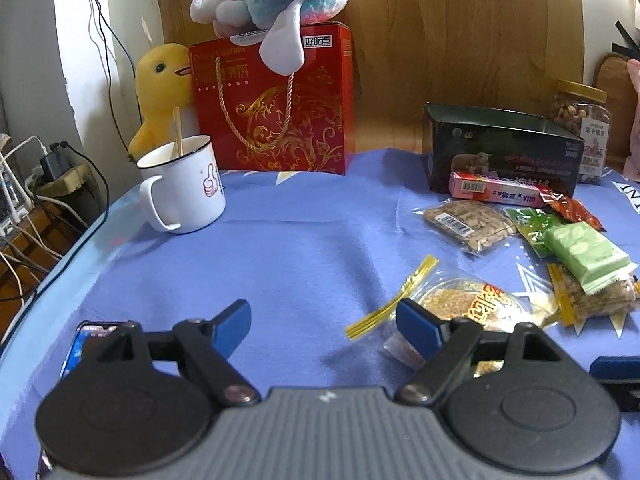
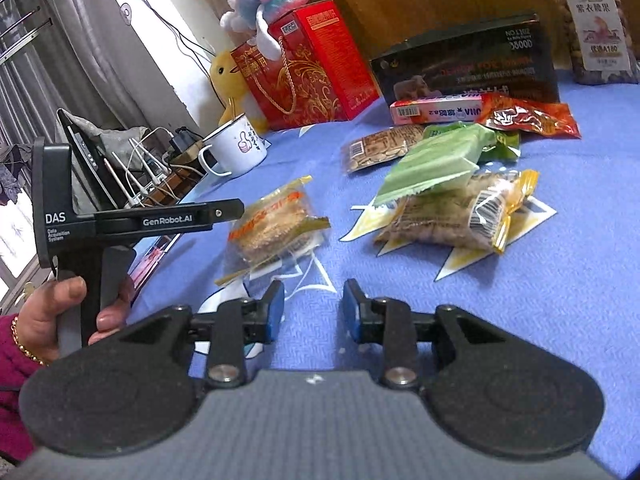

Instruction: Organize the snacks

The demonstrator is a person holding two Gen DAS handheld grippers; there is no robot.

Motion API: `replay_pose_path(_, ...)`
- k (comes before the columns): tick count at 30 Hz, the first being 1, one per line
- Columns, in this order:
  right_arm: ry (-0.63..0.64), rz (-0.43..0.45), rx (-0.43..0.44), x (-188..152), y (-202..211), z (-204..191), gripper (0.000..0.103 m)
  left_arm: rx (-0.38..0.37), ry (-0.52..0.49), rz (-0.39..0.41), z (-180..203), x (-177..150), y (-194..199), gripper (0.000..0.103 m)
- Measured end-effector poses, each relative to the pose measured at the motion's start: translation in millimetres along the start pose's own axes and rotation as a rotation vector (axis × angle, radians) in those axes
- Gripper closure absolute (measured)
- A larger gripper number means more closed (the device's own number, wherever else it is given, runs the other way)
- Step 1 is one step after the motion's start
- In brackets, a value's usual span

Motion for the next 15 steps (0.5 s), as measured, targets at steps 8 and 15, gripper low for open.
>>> replay_pose_path(8,0.012,0.002,-0.002,-1,0,-1,0.065,0.031,0.005,0.008,-7,1,-1,0.021)
replay_pose_path(15,0.009,0.005,-0.004,-2,1,-2,0.065,0.103,-0.012,0.01,-16,1,-4,0.021)
Point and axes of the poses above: each gripper's, at about its wrist camera, not at the fingertips, and y roughly against the way its jaws point, z to its right, x to its top, the point moved 5 cm from there along -y, roughly the way its jaws point, and after that the axes turned 1 degree about -z, right-handed, at the moved point
